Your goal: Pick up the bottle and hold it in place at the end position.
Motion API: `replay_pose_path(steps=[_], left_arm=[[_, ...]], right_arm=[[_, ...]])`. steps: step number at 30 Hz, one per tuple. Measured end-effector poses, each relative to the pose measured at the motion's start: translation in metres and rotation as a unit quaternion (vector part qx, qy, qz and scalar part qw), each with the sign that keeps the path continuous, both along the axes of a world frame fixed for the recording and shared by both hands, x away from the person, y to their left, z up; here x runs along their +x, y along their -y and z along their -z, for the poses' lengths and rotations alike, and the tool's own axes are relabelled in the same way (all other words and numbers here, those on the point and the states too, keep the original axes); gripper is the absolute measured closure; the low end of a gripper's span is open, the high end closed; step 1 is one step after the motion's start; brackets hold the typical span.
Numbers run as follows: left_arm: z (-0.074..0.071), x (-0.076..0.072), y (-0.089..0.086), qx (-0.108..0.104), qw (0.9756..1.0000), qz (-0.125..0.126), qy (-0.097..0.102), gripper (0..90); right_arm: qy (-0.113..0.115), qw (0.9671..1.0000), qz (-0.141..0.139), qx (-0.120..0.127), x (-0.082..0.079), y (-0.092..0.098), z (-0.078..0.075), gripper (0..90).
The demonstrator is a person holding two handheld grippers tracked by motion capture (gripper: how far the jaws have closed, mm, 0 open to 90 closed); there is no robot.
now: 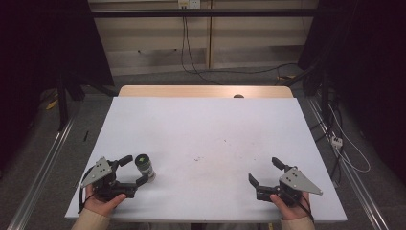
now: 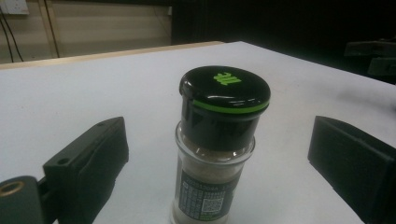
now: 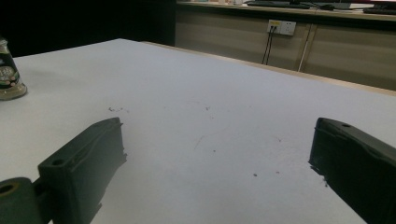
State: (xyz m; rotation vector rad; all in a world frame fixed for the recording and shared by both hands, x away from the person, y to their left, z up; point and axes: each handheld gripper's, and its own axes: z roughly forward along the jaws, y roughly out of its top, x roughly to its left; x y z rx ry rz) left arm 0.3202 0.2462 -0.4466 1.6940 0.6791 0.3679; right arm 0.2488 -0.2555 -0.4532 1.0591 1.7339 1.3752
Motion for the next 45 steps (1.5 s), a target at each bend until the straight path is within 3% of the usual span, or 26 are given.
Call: replay_pose_path(steps=[9,10,18,20,24,31,35,38,43,45], left_arm=[[0.000,0.001,0.003,0.014,0.9998,-0.005,-0.009,6.1],[0.000,0.001,0.005,0.026,0.9996,-0.009,-0.011,6.5],[0.002,0.005,0.010,0.047,0.9983,-0.024,-0.027,9.3],[0.002,0.007,0.013,0.061,0.9973,-0.027,-0.029,11.0],[0.003,0.009,0.020,0.082,0.9956,-0.029,-0.035,16.0],[0.004,0.010,0.023,0.093,0.9940,-0.035,-0.047,32.2],[0.007,0.011,0.025,0.103,0.9930,-0.032,-0.048,36.8],[0.008,0.013,0.025,0.091,0.9940,-0.030,-0.053,40.7],[0.008,0.015,0.026,0.096,0.9938,-0.026,-0.050,45.2],[0.008,0.016,0.026,0.095,0.9944,-0.014,-0.045,51.9]], right_arm=[[0.000,1.0000,-0.001,-0.003,0.001,-0.003,0.000,2.3],[0.001,1.0000,-0.001,-0.002,0.001,-0.003,0.000,2.4],[0.000,1.0000,-0.003,-0.005,0.003,-0.005,0.000,2.3],[0.000,1.0000,-0.003,-0.004,0.003,-0.006,0.000,2.4],[0.002,1.0000,-0.005,-0.008,0.003,-0.007,0.000,2.4],[0.002,0.9999,-0.007,-0.008,0.004,-0.009,-0.001,2.4],[0.002,0.9999,-0.007,-0.008,0.004,-0.009,-0.001,2.4],[0.002,0.9999,-0.007,-0.009,0.004,-0.009,-0.001,2.5],[0.002,0.9999,-0.009,-0.010,0.005,-0.010,-0.001,2.5],[0.004,0.9999,-0.008,-0.010,0.005,-0.010,-0.001,2.5]])
